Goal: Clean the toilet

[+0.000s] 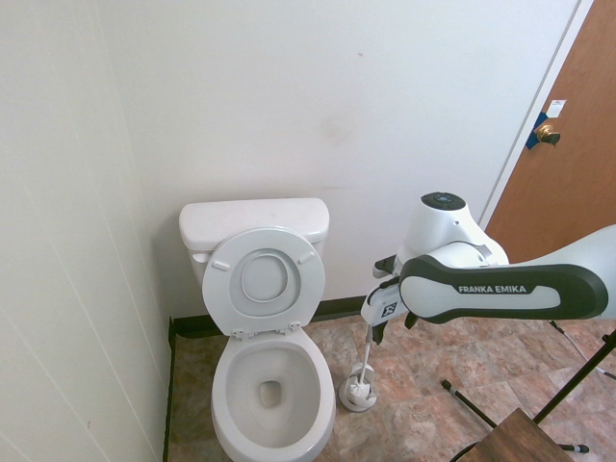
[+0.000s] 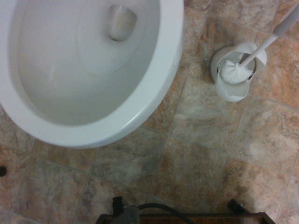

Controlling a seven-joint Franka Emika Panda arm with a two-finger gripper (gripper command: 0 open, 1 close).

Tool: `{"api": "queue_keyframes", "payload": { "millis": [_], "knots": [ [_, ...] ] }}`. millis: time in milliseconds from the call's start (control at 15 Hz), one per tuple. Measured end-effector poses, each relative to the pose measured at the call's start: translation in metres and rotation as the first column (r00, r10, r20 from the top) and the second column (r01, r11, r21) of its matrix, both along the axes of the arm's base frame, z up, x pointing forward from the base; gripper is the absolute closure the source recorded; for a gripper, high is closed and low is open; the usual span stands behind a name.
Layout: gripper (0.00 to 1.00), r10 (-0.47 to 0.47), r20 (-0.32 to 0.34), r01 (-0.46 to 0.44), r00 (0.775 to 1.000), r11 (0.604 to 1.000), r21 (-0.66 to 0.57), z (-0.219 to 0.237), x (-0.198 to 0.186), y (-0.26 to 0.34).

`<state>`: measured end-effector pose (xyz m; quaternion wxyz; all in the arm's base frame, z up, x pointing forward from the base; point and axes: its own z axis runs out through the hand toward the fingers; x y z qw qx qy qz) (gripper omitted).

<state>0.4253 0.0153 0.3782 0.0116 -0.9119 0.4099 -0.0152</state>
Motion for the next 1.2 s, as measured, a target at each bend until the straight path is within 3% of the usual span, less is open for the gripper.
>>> {"api": "queue_keyframes", "payload": {
  "millis": [267, 733, 1200],
  "knots": [
    [0.00, -0.019, 0.006, 0.019, 1.000, 1.000, -0.005, -0.007, 0.012, 0.000],
    [0.00, -0.129, -0.001, 0.129, 0.992, 0.989, -0.068, -0.062, 0.072, -0.041],
    [0.00, -0.315, -0.040, 0.311, 0.948, 0.947, -0.077, -0.121, 0.122, -0.077]
  ]
}}
